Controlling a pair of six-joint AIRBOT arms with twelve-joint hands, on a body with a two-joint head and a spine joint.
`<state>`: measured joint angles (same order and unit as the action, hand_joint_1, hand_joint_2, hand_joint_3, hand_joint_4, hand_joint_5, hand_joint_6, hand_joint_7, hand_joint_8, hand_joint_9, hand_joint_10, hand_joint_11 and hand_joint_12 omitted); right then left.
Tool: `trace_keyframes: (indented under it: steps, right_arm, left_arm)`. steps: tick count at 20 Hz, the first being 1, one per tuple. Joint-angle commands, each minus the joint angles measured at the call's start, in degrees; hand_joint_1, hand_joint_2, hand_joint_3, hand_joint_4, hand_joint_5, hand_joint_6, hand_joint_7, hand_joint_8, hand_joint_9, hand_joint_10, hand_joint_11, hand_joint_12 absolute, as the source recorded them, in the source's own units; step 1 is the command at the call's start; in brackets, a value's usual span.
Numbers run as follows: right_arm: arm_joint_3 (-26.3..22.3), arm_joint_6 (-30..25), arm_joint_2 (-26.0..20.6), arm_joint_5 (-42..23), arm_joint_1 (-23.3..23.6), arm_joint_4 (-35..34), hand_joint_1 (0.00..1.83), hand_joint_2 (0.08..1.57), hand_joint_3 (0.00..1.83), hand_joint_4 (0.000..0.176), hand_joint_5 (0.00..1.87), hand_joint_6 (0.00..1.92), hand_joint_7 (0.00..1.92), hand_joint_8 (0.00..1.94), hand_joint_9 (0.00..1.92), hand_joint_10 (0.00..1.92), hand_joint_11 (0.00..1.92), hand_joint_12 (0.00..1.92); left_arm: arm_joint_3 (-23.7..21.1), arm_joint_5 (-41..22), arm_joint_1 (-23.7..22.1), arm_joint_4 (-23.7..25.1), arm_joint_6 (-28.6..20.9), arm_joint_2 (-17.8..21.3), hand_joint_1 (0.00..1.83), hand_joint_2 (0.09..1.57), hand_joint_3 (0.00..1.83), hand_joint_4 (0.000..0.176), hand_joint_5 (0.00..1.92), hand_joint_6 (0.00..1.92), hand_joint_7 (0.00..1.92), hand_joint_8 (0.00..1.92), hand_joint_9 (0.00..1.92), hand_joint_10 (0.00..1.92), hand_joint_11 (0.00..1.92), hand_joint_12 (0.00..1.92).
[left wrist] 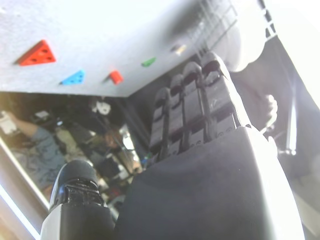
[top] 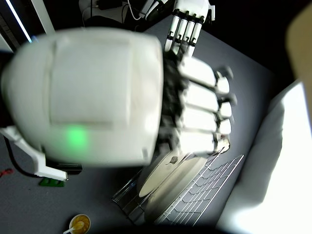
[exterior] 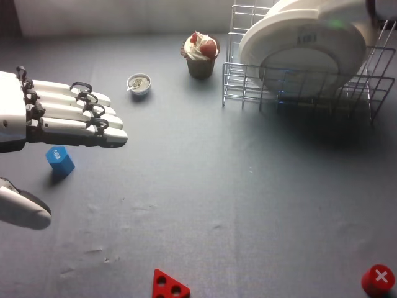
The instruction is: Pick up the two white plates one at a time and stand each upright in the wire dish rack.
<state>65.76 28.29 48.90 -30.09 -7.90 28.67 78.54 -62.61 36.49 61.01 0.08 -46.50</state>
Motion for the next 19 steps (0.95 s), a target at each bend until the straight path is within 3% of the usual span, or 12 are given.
trace_keyframes:
  steps: [1,2,4,7,9,12,15,19]
  right_arm:
    - [-0.7,4.2,-1.5,-11.7,-0.2,-0.8,0.79,0.90,0.00,0.103,0.42,0.00,0.48,0.00,0.46,0.00,0.45,0.15]
    - [-1.6,7.4,-2.9,-15.2,-2.2,1.9,0.77,0.91,0.00,0.098,0.39,0.00,0.47,0.00,0.44,0.00,0.43,0.14]
    - [-3.1,11.4,-5.7,-20.8,-5.7,7.5,0.72,0.93,0.01,0.108,0.32,0.00,0.37,0.00,0.37,0.00,0.38,0.12]
    - [-4.1,11.7,-10.0,-26.0,-10.4,14.9,0.70,0.92,0.00,0.114,0.29,0.00,0.31,0.00,0.32,0.00,0.36,0.10]
    - [-4.2,11.7,-12.5,-28.8,-15.3,17.1,0.71,0.92,0.00,0.100,0.27,0.00,0.29,0.00,0.29,0.00,0.34,0.09]
    - [-5.0,11.7,-15.9,-32.2,-22.3,17.5,0.66,0.93,0.00,0.097,0.21,0.00,0.30,0.00,0.28,0.00,0.30,0.07]
    - [-5.7,11.7,-17.4,-33.5,-27.3,15.2,0.67,0.93,0.00,0.071,0.19,0.00,0.26,0.00,0.24,0.00,0.28,0.06]
    - [-5.7,12.0,-16.3,-33.5,-27.9,13.9,0.69,0.92,0.00,0.008,0.16,0.01,0.19,0.00,0.21,0.00,0.26,0.05]
  left_arm:
    - [-0.1,-3.7,-0.1,-4.4,-0.1,0.6,0.00,1.06,0.00,0.000,0.15,0.01,0.16,0.00,0.16,0.00,0.16,0.01]
    - [0.0,-3.7,-0.1,-4.4,-0.1,0.6,0.00,1.05,0.00,0.000,0.15,0.01,0.16,0.00,0.16,0.00,0.16,0.01]
    - [-0.1,-3.7,-0.1,-4.4,-0.1,0.6,0.00,1.06,0.00,0.000,0.15,0.00,0.17,0.00,0.17,0.00,0.15,0.01]
    - [-0.2,-3.8,-0.1,-4.4,-0.1,0.6,0.00,1.06,0.00,0.000,0.15,0.00,0.17,0.00,0.16,0.00,0.15,0.01]
    - [-0.3,-3.7,-0.1,-4.4,-0.1,0.7,0.00,1.06,0.00,0.000,0.13,0.00,0.15,0.00,0.15,0.00,0.12,0.00]
    - [-0.3,-3.7,0.0,-4.4,-0.1,0.8,0.00,1.07,0.00,0.000,0.12,0.00,0.14,0.00,0.12,0.00,0.11,0.00]
    - [-0.3,-3.7,0.0,-4.3,-0.1,0.9,0.00,1.08,0.00,0.000,0.12,0.00,0.14,0.00,0.14,0.01,0.12,0.01]
    - [-0.7,-3.2,0.2,-4.0,-0.1,0.9,0.00,1.08,0.00,0.000,0.12,0.01,0.15,0.01,0.14,0.01,0.11,0.00]
